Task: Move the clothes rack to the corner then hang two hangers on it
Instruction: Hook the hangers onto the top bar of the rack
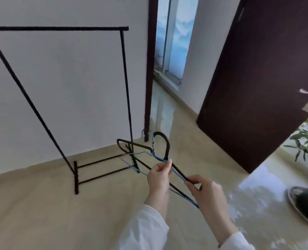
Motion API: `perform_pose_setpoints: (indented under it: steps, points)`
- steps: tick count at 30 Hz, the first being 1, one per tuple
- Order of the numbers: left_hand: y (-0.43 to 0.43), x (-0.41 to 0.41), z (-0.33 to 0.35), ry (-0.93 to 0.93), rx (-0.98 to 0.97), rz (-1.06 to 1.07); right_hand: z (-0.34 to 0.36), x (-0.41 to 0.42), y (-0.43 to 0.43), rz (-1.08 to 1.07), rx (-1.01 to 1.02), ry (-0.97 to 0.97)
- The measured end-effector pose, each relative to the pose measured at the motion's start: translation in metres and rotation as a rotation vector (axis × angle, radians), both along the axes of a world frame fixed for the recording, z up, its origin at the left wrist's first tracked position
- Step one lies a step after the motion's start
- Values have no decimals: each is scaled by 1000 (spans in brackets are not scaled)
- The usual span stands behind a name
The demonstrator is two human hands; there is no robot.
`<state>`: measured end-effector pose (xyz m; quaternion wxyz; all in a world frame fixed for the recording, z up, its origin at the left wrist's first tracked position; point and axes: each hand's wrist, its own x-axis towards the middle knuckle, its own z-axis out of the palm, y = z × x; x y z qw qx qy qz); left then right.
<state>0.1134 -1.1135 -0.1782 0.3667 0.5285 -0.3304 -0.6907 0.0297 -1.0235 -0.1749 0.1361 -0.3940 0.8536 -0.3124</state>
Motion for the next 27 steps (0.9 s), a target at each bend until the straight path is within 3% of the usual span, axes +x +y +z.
perform_pose_setpoints:
  steps: [11, 18, 27]
  points:
    - [-118, 4, 55, -38, -66, 238, 46, -20, -144, 234, -95, -160]
    - [-186, 29, 78, -27, -89, 390, 72, 4, -219, 319, -128, -142]
    - [-305, 83, 127, 20, -231, 375, 114, 57, -342, 326, -227, -110]
